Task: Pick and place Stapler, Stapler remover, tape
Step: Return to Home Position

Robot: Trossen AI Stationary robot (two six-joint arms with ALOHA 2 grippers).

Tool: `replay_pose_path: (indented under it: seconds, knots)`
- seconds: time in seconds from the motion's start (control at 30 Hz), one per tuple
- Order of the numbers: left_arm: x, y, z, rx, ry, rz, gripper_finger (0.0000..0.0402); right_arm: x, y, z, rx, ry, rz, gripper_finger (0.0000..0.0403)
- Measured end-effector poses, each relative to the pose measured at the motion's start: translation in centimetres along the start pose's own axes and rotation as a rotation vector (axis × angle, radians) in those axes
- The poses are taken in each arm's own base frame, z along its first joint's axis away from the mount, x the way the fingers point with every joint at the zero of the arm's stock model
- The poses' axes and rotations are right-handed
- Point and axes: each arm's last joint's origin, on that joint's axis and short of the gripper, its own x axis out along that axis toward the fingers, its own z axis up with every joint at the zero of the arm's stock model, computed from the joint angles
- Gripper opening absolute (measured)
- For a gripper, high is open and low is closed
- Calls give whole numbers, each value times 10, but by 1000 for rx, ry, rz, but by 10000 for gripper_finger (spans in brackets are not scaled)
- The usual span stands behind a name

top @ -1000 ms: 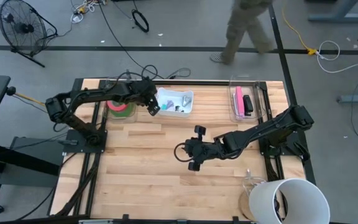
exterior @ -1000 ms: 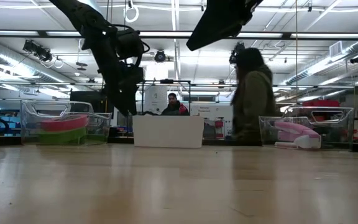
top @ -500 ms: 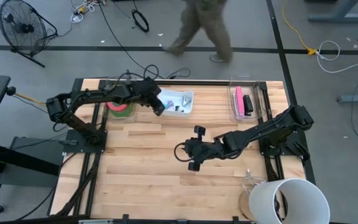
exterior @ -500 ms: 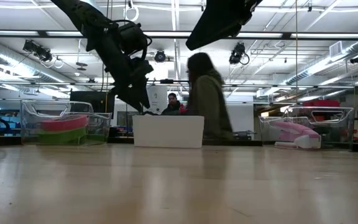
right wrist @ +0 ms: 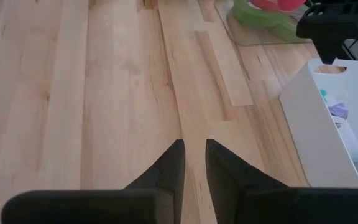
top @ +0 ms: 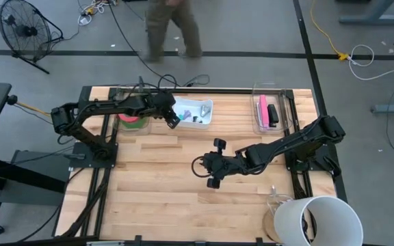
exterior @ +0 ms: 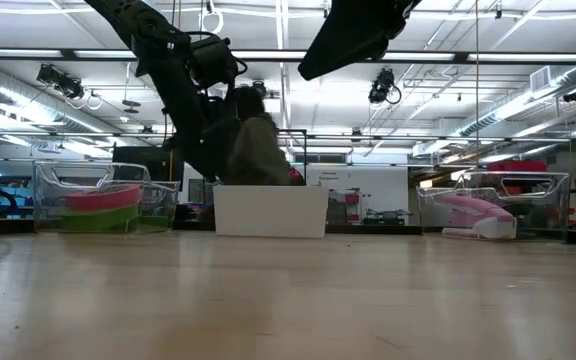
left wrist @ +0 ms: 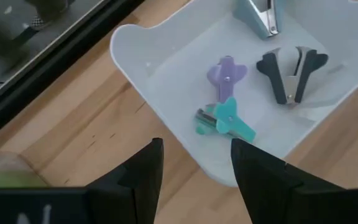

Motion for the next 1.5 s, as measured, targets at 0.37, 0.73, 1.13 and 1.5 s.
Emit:
replay_pose_path:
  seconds: [0.37, 0.73, 1.13, 1.5]
  knots:
    - [12, 7, -4, -122, 61, -3, 192, 0, 0, 0, 5, -5, 1, 64]
    - [37, -7, -3, -242, 95, -210, 192, 0, 0, 0, 5, -4, 2, 64]
    - [36, -13, 5, -303, 36, -297, 192, 0, 0, 0, 3, -3, 2, 64]
    - [31, -14, 7, -215, 4, -311, 192, 0, 0, 0, 2, -2, 2, 64]
